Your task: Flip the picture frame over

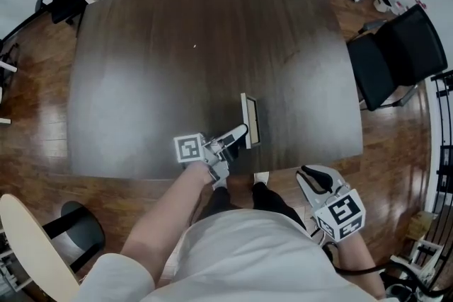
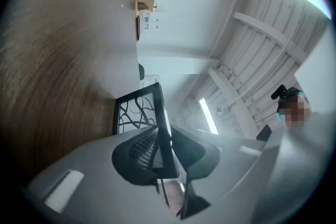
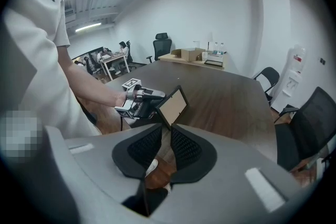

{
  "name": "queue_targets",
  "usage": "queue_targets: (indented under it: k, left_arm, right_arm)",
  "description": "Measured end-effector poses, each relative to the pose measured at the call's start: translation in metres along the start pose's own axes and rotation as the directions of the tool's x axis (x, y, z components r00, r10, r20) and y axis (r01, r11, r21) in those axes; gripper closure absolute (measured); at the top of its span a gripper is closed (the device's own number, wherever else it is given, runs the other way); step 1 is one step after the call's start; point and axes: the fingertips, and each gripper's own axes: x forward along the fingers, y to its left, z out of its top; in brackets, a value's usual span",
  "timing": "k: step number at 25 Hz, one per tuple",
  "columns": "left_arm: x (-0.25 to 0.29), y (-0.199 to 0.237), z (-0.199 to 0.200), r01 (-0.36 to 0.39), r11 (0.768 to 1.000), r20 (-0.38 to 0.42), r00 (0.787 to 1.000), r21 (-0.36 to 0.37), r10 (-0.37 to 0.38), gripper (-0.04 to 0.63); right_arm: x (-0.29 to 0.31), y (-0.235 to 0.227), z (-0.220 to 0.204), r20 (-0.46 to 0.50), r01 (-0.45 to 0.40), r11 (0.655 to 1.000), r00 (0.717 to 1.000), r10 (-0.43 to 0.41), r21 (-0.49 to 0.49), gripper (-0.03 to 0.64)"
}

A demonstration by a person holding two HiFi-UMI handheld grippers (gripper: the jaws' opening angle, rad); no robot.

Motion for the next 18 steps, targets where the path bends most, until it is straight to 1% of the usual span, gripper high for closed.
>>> queue_targets:
  k: [3,5,8,9,11,13,15,16,18]
  left_arm:
    - [-0.002,0.004,0.0,-0.023,1.0,-0.039,0.999,0.013,0.024,0.52]
    - [-0.006,0.01,-0.001,-0.056,0.998,-0.071,0.996,0.021,0.057,0.52]
    - [-0.014,0.015,0.002,-0.081,0.996,-0.096,0.992,0.03,0.084,0.518]
    - [-0.018,0.019,0.004,-0.106,0.994,-0.102,0.989,0.035,0.109,0.518]
    - [-0.026,0.03,0.005,-0.177,0.982,-0.119,0.976,0.068,0.184,0.518]
    - [-0.026,0.032,0.008,-0.192,0.977,-0.131,0.97,0.095,0.204,0.518]
    - [-0.026,0.033,0.01,-0.192,0.977,-0.133,0.97,0.089,0.203,0.52]
    - [-0.025,0.033,0.013,-0.187,0.978,-0.134,0.971,0.097,0.199,0.52]
    - [-0.025,0.037,0.016,-0.199,0.972,-0.143,0.966,0.128,0.217,0.52]
  right_arm:
    - [0.01,0.0,-0.004,-0.037,-0.003,1.0,0.999,0.003,0.0,0.558]
    - [0.014,0.003,0.0,-0.036,0.0,1.0,0.999,0.0,-0.004,0.558]
    - [0.019,0.01,0.004,-0.023,-0.004,1.0,1.0,0.004,-0.004,0.558]
    - [0.02,0.012,0.004,-0.021,-0.007,1.0,1.0,0.007,-0.002,0.558]
    - [0.02,0.016,0.001,-0.021,-0.01,1.0,1.0,0.01,0.004,0.558]
    - [0.02,0.017,-0.002,-0.025,-0.008,1.0,1.0,0.008,0.013,0.558]
    - [0.02,0.018,-0.004,-0.028,-0.004,1.0,1.0,0.004,0.019,0.558]
    - [0.02,0.019,-0.004,-0.028,-0.002,1.0,1.0,0.003,0.019,0.558]
    - [0.018,0.022,-0.004,-0.027,0.001,1.0,1.0,0.0,0.021,0.558]
